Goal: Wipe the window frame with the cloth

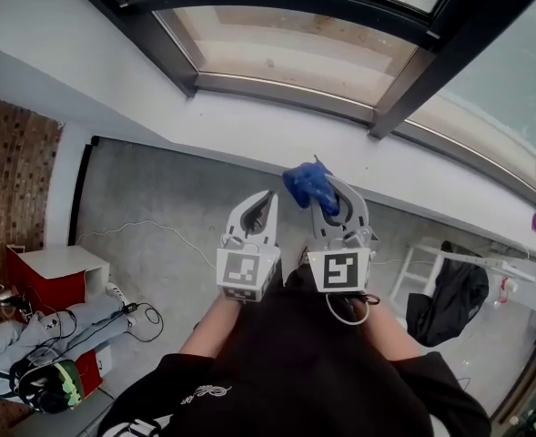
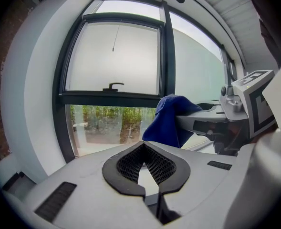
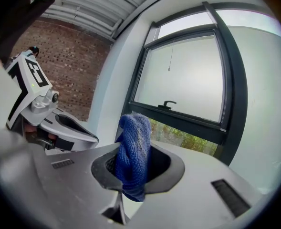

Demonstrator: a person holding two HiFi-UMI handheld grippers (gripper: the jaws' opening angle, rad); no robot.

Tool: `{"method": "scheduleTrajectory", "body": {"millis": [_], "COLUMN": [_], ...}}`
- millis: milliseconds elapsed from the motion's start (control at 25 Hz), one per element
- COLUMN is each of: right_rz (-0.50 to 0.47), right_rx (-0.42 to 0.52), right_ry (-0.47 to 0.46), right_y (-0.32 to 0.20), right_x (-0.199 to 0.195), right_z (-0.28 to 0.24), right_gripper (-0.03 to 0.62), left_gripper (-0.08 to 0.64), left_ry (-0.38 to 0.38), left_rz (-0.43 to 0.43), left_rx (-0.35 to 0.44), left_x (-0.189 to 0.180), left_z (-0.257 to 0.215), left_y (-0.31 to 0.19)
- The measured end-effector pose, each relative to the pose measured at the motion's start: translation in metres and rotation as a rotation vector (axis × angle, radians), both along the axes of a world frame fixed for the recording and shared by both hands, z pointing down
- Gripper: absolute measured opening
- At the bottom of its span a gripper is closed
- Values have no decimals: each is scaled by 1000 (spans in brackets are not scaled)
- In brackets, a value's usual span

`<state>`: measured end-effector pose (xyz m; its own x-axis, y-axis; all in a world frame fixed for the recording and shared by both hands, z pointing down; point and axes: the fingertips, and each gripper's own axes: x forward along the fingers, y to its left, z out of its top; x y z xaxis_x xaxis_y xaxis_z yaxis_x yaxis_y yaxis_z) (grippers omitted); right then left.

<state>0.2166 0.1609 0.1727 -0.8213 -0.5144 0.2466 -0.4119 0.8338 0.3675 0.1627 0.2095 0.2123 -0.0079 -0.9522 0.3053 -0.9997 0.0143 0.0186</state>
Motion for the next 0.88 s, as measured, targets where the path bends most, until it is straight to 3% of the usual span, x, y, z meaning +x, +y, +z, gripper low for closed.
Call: {"method": "scheduleTrajectory", "body": {"millis": [280,520,880], "right_rz": [89,186,308], "right_rx": [45,58,32], "right_ry": [-6,44,8], "right_y": [-20,-34,-47], "right_x": [-67,-119,-142], "right_z": [-9,-9,-9], "right_gripper": [37,37,37], "left_gripper": [5,5,5], "left_ry": [29,43,50], "left_rz": [51,117,202], "left_rx": [41,62,113], "left_x": [-74,-133,-161], "left_z": [-7,-10,-18], "left_y": [-25,-38,-56]}}
